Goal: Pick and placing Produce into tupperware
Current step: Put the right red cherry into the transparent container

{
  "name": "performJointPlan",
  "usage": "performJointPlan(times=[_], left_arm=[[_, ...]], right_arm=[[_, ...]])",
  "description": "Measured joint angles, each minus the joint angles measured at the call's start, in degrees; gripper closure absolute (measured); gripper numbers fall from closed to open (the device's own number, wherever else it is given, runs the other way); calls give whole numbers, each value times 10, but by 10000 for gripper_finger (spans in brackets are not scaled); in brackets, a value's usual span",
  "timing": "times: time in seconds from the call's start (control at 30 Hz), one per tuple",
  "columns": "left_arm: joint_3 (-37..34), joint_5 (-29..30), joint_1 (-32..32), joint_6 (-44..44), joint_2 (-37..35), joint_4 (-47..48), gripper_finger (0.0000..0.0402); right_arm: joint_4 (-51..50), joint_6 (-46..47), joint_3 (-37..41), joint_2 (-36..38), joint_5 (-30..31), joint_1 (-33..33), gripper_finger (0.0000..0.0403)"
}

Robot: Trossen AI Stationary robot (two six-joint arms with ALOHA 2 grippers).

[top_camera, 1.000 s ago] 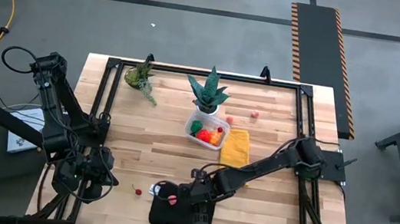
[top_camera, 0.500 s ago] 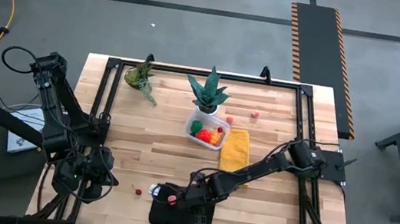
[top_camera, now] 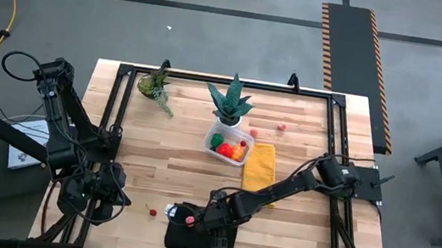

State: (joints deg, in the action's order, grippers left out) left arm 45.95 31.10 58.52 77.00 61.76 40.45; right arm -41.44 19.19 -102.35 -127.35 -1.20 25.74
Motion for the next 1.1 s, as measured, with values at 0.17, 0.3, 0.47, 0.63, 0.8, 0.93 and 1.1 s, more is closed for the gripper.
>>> performJointPlan(times=[0.17, 0.3, 0.47, 0.63, 0.8, 0.93, 1.1], left_arm=[[0, 0, 0, -1, 0, 0, 396], [0, 0, 0, -1, 0, 1, 396], [0, 0, 0, -2, 0, 2, 396], [0, 0, 0, -2, 0, 2, 396], [0, 0, 0, -2, 0, 2, 396], [0, 0, 0, -2, 0, 3, 397], [0, 0, 0, -2, 0, 4, 396]], right_arm=[[5, -1, 0, -8, -4, 0, 226], [1, -2, 0, -9, -3, 0, 226], [1, -2, 1, -9, -3, -2, 226], [2, -2, 1, -9, -3, -3, 226], [1, -2, 1, -9, -3, -3, 226], [2, -2, 1, -14, -4, -3, 226], [7, -1, 1, -24, -7, -3, 226]])
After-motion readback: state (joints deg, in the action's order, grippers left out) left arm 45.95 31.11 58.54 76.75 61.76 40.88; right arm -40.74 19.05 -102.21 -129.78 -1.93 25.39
